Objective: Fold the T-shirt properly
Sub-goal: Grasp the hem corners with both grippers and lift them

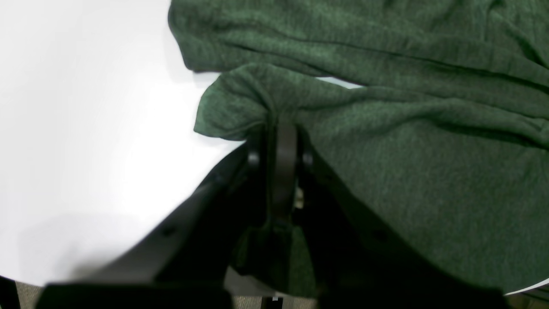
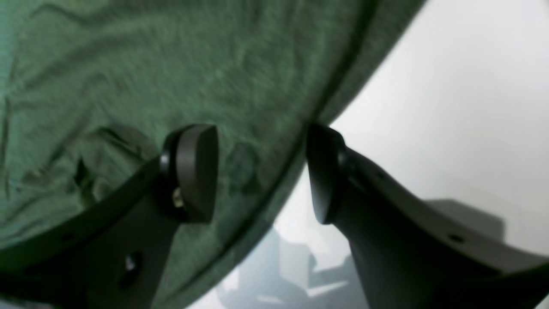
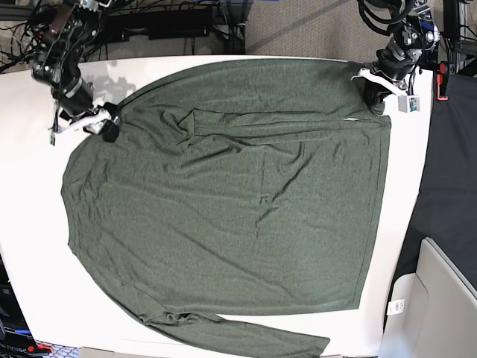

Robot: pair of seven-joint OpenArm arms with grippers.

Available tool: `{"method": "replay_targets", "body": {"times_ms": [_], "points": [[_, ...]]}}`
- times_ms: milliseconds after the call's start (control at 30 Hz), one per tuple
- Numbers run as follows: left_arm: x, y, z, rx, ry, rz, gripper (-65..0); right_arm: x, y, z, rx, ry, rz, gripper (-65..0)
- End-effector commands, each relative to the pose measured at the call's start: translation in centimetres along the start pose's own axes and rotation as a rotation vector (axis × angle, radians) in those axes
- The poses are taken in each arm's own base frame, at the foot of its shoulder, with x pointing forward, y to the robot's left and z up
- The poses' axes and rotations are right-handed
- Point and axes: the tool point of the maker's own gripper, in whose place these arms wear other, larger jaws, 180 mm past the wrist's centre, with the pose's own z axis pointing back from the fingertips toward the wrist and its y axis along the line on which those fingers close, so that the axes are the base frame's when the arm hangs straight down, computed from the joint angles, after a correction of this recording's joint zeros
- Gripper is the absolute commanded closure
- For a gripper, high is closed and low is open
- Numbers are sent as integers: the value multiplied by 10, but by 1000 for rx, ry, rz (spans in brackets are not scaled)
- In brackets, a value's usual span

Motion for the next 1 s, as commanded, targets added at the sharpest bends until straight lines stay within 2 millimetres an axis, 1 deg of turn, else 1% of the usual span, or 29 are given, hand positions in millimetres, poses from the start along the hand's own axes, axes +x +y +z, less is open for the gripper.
{"method": "replay_targets", "body": {"times_ms": [0,33,67,167,233,267,333,400,433,500,600,700,833,967], "points": [[-37,8,3,34,156,-9,0,-20,-9,0,-42,86,-7,-329],[-37,8,3,34,156,-9,0,-21,-9,-1,-42,88,-9,-316],[-37,8,3,35,158,-9,0,-18,-8,-2,-40,83,-8,-287],[-38,8,4,35,161,-9,0,-18,-10,-2,-55,85,3,-150],[-37,8,4,34,159,-11,0,-18,-12,-2,-65,88,14,-44],[-37,7,5,35,154,-14,0,-19,-12,-1,-65,88,14,-8],[-35,6,11,34,145,-28,0,-15,-13,2,-67,79,27,0],[-30,2,18,31,128,-50,0,-14,-21,13,-90,64,29,-2],[-30,2,20,31,128,-56,0,-10,-20,17,-86,46,27,-2],[-28,5,23,37,131,-74,0,-10,-22,26,-84,33,21,-2],[-36,12,30,50,153,-89,0,-10,-34,41,-107,29,36,-2],[-40,14,39,56,134,-98,0,-17,-46,53,-105,37,1,-2],[-43,18,53,64,138,-137,0,-21,-60,69,-98,36,-39,-2],[-39,15,60,61,127,-158,0,-16,-66,77,-90,25,-52,-2]]}}
